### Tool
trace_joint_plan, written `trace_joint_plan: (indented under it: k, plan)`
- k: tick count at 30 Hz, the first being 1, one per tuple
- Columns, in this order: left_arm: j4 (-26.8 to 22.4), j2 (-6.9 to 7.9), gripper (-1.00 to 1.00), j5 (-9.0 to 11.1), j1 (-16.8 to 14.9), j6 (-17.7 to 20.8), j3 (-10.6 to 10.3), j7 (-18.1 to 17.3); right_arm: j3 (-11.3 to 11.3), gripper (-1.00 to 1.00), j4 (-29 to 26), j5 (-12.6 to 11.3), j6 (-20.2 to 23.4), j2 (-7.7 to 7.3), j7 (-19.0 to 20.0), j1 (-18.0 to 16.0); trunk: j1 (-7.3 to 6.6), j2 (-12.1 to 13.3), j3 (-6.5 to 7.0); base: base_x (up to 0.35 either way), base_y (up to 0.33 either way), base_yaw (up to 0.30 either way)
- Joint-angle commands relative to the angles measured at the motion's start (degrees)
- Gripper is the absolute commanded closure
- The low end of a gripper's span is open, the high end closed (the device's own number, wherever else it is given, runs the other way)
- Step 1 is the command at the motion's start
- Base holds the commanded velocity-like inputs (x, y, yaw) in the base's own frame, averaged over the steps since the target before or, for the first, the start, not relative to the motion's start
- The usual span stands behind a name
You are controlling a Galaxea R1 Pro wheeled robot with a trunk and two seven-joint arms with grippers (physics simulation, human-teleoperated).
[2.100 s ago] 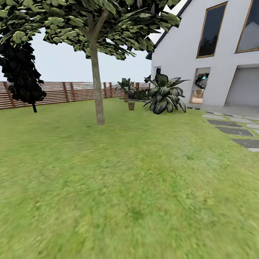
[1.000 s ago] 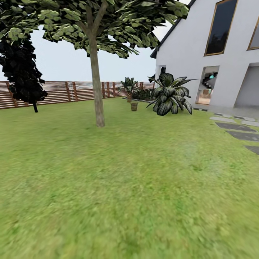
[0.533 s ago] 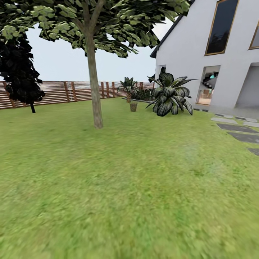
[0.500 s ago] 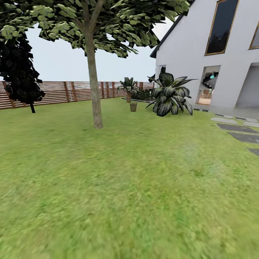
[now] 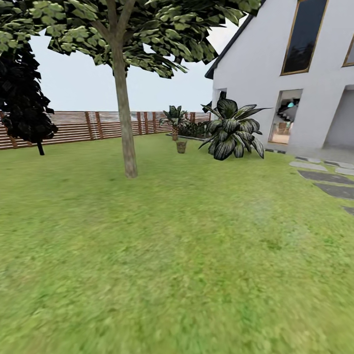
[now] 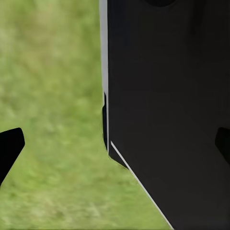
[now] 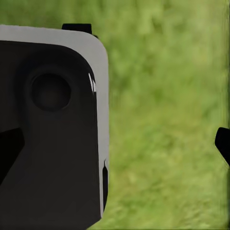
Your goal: Take the three Easter eggs out of the wicker basket on the lawn in the garden, then place them on the lawn next to a single tree (choose any tree) so that all three eggs are next to the same tree and none are left in the basket.
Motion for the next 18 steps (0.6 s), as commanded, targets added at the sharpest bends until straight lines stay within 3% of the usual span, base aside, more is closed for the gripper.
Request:
trace_joint_plan:
  k: [1, 18]
  plan:
    - [-0.06, 0.01, -1.0, 0.03, 0.02, 0.03, 0.0, -0.04, 0.01, -1.0, 0.01, 0.06, -0.02, 0.0, 0.01, -0.02, 0.03, -0.02, -0.04, 0.333, -0.123, 0.0]
    - [-0.06, 0.01, -1.0, 0.14, 0.02, 0.03, 0.0, -0.04, 0.04, -1.0, -0.01, 0.09, -0.03, 0.03, 0.0, -0.02, 0.03, -0.02, -0.04, 0.333, -0.123, 0.015]
